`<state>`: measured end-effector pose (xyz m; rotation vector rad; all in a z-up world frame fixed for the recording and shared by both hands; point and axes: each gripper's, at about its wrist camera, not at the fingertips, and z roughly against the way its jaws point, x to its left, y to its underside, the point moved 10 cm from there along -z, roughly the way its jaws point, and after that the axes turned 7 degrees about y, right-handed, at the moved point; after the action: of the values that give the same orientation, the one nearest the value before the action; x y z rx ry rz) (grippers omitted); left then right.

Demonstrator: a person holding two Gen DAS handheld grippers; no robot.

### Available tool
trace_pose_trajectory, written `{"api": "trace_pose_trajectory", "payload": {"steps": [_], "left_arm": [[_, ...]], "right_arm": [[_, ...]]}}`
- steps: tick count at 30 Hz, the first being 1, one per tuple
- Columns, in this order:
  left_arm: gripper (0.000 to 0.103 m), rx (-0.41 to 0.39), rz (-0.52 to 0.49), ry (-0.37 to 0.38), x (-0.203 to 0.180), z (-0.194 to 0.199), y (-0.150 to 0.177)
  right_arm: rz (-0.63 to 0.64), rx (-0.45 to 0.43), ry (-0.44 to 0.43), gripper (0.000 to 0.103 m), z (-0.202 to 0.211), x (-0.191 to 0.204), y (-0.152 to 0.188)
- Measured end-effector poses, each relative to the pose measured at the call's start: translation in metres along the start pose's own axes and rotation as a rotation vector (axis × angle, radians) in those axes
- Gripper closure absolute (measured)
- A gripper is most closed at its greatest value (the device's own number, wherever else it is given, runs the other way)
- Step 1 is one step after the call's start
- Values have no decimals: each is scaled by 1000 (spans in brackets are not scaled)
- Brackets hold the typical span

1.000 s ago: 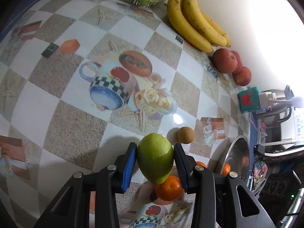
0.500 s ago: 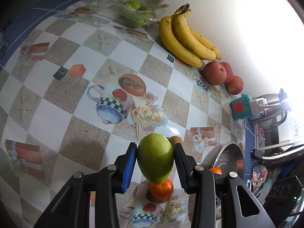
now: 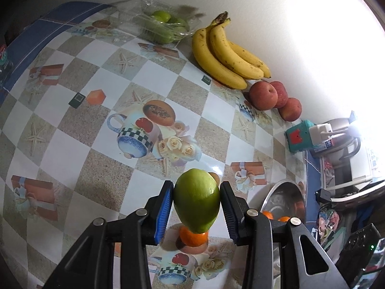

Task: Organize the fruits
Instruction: 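Carry the mango with the left tool while the right tool carries the mandarin over the plate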

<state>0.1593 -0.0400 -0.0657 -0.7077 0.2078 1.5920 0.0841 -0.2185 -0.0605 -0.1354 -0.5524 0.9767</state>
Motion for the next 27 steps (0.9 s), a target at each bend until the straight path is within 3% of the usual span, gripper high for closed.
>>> {"api": "trace_pose_trajectory", "payload": {"steps": [16, 27], "left_arm": [[61, 45, -135, 8, -52, -18, 29], [61, 58, -335, 17, -112, -48, 55]], "right_arm": [[-178, -60, 75, 66, 19, -82, -24], [-210, -85, 100, 66, 15, -106, -33]]}}
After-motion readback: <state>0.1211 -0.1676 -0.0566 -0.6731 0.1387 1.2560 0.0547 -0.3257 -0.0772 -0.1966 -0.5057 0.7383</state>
